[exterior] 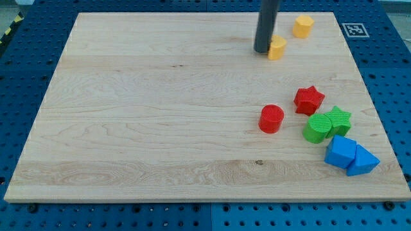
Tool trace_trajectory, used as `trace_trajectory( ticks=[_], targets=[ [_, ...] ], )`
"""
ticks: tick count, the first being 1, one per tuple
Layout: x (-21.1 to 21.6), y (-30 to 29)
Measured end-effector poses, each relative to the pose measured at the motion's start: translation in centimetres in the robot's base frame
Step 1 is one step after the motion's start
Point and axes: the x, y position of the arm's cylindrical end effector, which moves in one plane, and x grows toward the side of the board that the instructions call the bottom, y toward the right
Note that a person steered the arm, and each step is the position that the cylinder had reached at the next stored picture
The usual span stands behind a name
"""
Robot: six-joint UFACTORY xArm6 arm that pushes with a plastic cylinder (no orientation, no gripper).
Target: Push the heart closely to the hexagon
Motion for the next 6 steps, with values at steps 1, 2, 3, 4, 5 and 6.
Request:
trace_trajectory(
  ticks=[1, 2, 3, 4, 5, 6],
  targets=[
    [2.4, 3.4],
    [4.4, 5.0],
    [6.4, 5.5],
    [7.3, 6.2],
    [7.1, 5.6],
    [4.9, 5.6]
  ],
)
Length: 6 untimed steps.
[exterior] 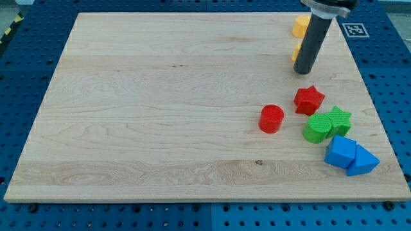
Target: Push the heart closely to the hexagon
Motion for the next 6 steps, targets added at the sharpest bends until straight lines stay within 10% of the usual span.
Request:
trace_trajectory(
  ticks=[6],
  targets=[
    [-5.2, 0.9]
  ],
)
